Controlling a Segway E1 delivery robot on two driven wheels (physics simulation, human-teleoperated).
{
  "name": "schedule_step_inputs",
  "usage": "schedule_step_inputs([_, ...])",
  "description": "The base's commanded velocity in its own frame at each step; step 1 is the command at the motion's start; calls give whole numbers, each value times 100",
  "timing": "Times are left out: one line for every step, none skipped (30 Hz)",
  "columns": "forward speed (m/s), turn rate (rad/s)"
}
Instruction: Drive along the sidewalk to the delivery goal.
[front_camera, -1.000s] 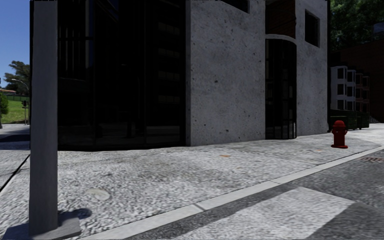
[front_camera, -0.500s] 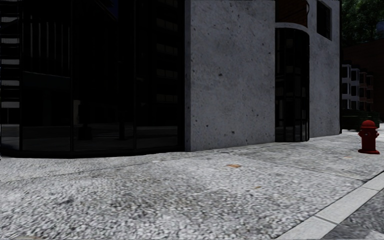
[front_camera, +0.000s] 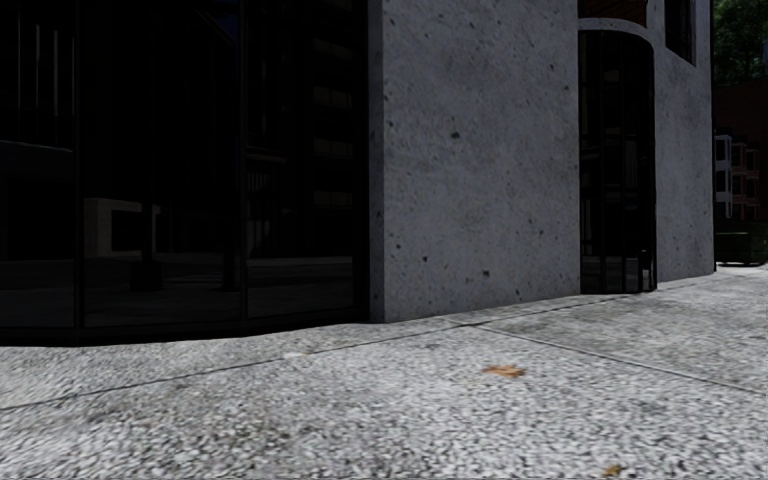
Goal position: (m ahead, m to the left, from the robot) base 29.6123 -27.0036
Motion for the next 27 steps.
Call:
schedule_step_inputs([180, 0])
schedule_step_inputs([180, 0])
schedule_step_inputs([180, 0])
schedule_step_inputs([180, 0])
schedule_step_inputs([180, 0])
schedule_step_inputs([180, 0])
schedule_step_inputs([180, 0])
schedule_step_inputs([180, 0])
schedule_step_inputs([180, 0])
schedule_step_inputs([180, 0])
schedule_step_inputs([180, 0])
schedule_step_inputs([180, 0])
schedule_step_inputs([180, 0])
schedule_step_inputs([180, 0])
schedule_step_inputs([180, 0])
schedule_step_inputs([180, 0])
schedule_step_inputs([180, 0])
schedule_step_inputs([180, -18])
schedule_step_inputs([180, -49])
schedule_step_inputs([180, -74])
schedule_step_inputs([180, -74])
schedule_step_inputs([180, -103])
schedule_step_inputs([180, -120])
schedule_step_inputs([180, -120])
schedule_step_inputs([180, -120])
schedule_step_inputs([180, -120])
schedule_step_inputs([180, -120])
